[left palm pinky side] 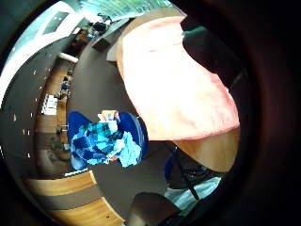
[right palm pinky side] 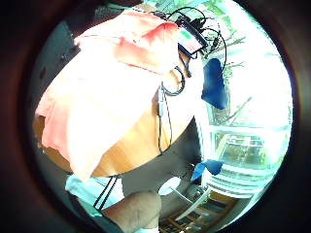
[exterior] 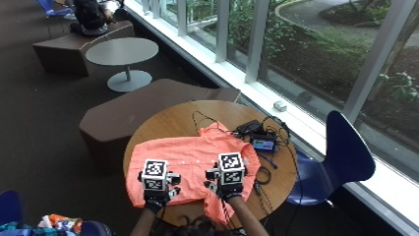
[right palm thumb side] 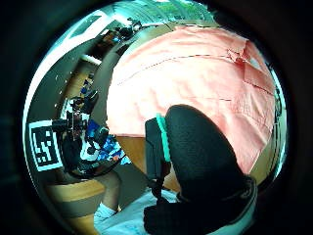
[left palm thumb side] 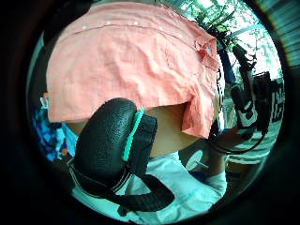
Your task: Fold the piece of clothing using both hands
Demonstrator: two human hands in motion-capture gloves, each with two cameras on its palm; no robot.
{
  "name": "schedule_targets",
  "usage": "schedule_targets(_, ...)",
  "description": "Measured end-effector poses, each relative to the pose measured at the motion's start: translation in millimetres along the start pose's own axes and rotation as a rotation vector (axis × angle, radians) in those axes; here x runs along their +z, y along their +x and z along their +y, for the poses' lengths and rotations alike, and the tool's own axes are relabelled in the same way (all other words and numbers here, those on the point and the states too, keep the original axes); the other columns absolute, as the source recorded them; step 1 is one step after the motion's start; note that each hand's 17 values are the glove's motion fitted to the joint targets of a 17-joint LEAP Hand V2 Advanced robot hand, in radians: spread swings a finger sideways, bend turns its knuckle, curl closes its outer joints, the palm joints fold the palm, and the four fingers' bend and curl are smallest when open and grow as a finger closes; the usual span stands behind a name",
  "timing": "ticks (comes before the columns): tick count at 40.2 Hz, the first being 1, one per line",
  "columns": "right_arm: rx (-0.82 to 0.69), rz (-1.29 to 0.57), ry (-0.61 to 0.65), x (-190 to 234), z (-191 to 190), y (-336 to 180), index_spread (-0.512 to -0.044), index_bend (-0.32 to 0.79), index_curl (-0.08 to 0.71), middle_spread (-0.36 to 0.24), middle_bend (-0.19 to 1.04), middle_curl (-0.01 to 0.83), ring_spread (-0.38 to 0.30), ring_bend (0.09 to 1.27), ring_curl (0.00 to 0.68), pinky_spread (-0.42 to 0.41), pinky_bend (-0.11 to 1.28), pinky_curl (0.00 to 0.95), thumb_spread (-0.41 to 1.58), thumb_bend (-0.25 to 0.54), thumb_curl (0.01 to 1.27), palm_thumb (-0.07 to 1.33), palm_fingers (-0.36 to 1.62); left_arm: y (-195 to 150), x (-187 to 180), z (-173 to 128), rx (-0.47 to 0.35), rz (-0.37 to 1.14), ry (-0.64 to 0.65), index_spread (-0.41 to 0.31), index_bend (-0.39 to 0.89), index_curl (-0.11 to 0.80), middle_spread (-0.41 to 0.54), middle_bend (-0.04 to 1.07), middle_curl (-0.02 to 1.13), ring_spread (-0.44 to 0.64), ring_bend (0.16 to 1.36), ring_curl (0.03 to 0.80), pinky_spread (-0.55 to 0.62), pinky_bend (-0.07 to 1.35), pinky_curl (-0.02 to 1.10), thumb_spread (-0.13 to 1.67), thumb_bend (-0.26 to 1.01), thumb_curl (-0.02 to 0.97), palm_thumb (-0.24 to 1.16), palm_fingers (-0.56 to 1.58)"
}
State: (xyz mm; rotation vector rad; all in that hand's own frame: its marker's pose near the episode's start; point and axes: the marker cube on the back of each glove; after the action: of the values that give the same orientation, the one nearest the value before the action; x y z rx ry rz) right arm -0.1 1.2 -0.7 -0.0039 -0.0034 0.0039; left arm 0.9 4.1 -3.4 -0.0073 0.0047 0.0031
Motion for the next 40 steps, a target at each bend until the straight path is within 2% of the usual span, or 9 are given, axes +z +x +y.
schedule_targets(1, 0.0, 0.0, 0.0, 0.1, -0.1, 0.0, -0.176, 0.18, 0.049, -0.019, 0.22, 0.055, 0.047, 0.26, 0.049, 0.128, 0.39, 0.084, 0.45, 0.149, 0.06, 0.23, 0.38, 0.0, -0.1, 0.0, 0.0, 0.0, 0.0, -0.059, 0.13, 0.038, -0.008, 0.22, 0.06, 0.05, 0.45, 0.092, 0.1, 0.41, 0.07, 0.44, 0.06, 0.032, 0.1, 0.59)
schedule_targets(3, -0.004, 0.003, -0.002, 0.3, -1.1, -0.1, -0.219, 0.18, 0.085, -0.022, 0.21, 0.08, 0.063, 0.27, 0.076, 0.16, 0.4, 0.123, 0.6, 0.158, 0.07, 0.25, 0.36, -0.3, -0.5, 0.0, 0.0, -0.002, -0.002, -0.074, 0.13, 0.06, -0.007, 0.21, 0.11, 0.06, 0.48, 0.144, 0.13, 0.44, 0.12, 0.57, 0.05, 0.048, 0.1, 0.56)
schedule_targets(6, -0.018, 0.005, -0.002, -1.2, -3.1, -1.4, -0.266, 0.18, 0.126, -0.026, 0.2, 0.11, 0.083, 0.27, 0.107, 0.197, 0.42, 0.162, 0.78, 0.16, 0.1, 0.27, 0.33, -0.6, -6.4, 3.9, 0.001, -0.006, -0.016, -0.086, 0.12, 0.085, -0.001, 0.2, 0.15, 0.08, 0.51, 0.192, 0.17, 0.48, 0.17, 0.73, 0.04, 0.069, 0.1, 0.52)
schedule_targets(13, -0.044, -0.009, 0.019, -11.9, 0.5, -4.4, -0.321, 0.17, 0.181, -0.027, 0.19, 0.165, 0.112, 0.27, 0.141, 0.241, 0.42, 0.209, 1.02, 0.137, 0.15, 0.28, 0.29, -4.8, -26.1, 15.6, 0.0, -0.028, -0.007, -0.095, 0.12, 0.126, 0.01, 0.19, 0.21, 0.1, 0.54, 0.238, 0.21, 0.52, 0.22, 0.95, 0.02, 0.116, 0.11, 0.47)
schedule_targets(19, -0.061, -0.034, 0.016, -10.5, 11.9, -2.8, -0.335, 0.16, 0.212, -0.027, 0.19, 0.2, 0.123, 0.27, 0.162, 0.258, 0.42, 0.234, 1.13, 0.108, 0.18, 0.28, 0.28, -7.4, -25.5, 20.2, 0.019, -0.022, -0.006, -0.099, 0.13, 0.156, 0.014, 0.19, 0.24, 0.11, 0.56, 0.257, 0.23, 0.54, 0.24, 1.05, -0.01, 0.15, 0.11, 0.44)
schedule_targets(23, -0.069, -0.075, -0.012, 4.2, 25.3, 1.1, -0.342, 0.16, 0.227, -0.024, 0.18, 0.217, 0.128, 0.27, 0.176, 0.264, 0.42, 0.249, 1.17, 0.085, 0.2, 0.28, 0.27, -13.9, -7.8, 23.1, 0.031, -0.018, -0.017, -0.1, 0.13, 0.172, 0.015, 0.19, 0.27, 0.11, 0.57, 0.267, 0.24, 0.54, 0.25, 1.08, -0.01, 0.17, 0.11, 0.42)
schedule_targets(34, -0.065, -0.189, -0.195, 75.2, 44.3, 9.0, -0.316, 0.12, 0.229, 0.041, 0.19, 0.257, 0.145, 0.32, 0.215, 0.252, 0.48, 0.294, 1.14, 0.036, 0.25, 0.34, 0.22, -25.4, 61.1, 47.0, 0.041, -0.015, -0.257, -0.09, 0.1, 0.195, 0.031, 0.2, 0.31, 0.13, 0.6, 0.293, 0.28, 0.52, 0.27, 1.1, -0.01, 0.224, 0.16, 0.33)
schedule_targets(37, -0.071, -0.21, -0.212, 81.9, 50.6, 4.7, -0.298, 0.12, 0.229, 0.055, 0.19, 0.268, 0.147, 0.32, 0.222, 0.242, 0.49, 0.304, 1.12, 0.019, 0.26, 0.35, 0.21, -27.6, 76.5, 45.6, 0.037, 0.028, -0.241, -0.08, 0.11, 0.198, 0.039, 0.19, 0.32, 0.14, 0.62, 0.298, 0.28, 0.52, 0.27, 1.11, -0.02, 0.234, 0.17, 0.31)
schedule_targets(40, -0.068, -0.212, -0.227, 85.8, 54.9, -0.2, -0.287, 0.13, 0.233, 0.065, 0.2, 0.278, 0.149, 0.33, 0.227, 0.235, 0.5, 0.309, 1.1, 0.0, 0.27, 0.36, 0.21, -30.4, 82.1, 43.0, 0.006, 0.069, -0.135, -0.077, 0.12, 0.206, 0.039, 0.19, 0.33, 0.14, 0.62, 0.3, 0.27, 0.53, 0.28, 1.11, -0.02, 0.238, 0.16, 0.31)
